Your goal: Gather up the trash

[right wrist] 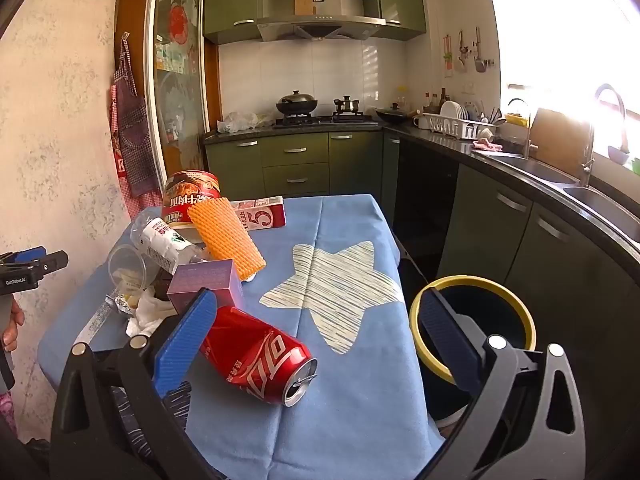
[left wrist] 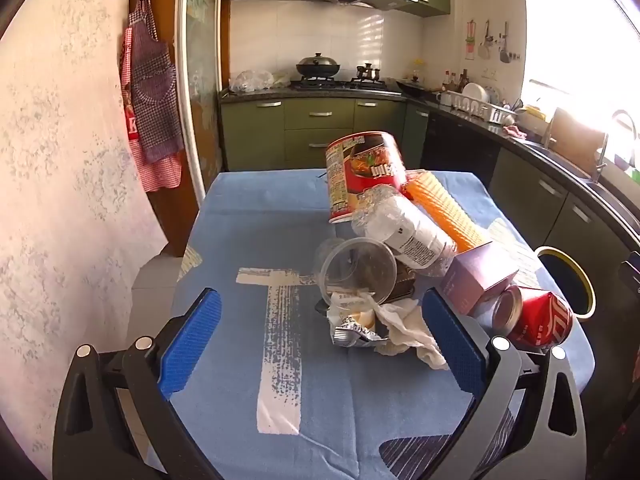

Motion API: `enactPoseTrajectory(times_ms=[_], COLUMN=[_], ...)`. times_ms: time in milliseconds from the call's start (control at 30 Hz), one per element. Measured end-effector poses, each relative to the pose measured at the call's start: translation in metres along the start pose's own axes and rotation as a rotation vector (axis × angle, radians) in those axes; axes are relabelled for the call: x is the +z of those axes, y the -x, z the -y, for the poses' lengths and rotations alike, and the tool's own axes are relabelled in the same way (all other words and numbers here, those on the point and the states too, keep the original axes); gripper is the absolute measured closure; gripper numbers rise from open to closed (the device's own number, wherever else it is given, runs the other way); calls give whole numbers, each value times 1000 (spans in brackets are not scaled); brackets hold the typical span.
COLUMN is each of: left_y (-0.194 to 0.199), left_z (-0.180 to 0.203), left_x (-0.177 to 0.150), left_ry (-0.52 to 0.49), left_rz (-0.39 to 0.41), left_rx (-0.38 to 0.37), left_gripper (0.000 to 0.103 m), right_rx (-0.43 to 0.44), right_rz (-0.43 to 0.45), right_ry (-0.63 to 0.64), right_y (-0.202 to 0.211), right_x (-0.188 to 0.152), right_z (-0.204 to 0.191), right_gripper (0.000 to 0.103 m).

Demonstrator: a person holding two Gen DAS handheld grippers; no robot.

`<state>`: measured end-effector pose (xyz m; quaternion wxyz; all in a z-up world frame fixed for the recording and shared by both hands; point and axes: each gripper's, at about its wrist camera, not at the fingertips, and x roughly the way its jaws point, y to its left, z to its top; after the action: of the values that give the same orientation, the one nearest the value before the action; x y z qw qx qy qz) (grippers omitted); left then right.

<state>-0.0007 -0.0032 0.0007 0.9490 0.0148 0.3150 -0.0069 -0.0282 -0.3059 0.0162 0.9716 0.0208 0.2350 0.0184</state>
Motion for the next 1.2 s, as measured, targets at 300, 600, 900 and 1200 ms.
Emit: enactPoseTrajectory(times_ms=[300, 600, 900, 1200], left_y=[10, 17, 19, 14], left_z=[-4, -5, -1, -1], left_x=[2, 3, 4, 3], left_ry=[32, 26, 18, 19], left_rz=[41, 53, 52, 44], left_rx=[-61, -61, -59, -56], left_gripper=[4, 4, 4, 4], right_rx=[-3, -5, -4, -6], right_rz=[-12, -12, -13, -15], right_ry=[4, 2, 1, 2], right_y=[-2, -3, -4, -4], right_x=[1, 1, 0, 0], right_z=[-1, 0, 1, 1], right_gripper=[6, 6, 6, 6])
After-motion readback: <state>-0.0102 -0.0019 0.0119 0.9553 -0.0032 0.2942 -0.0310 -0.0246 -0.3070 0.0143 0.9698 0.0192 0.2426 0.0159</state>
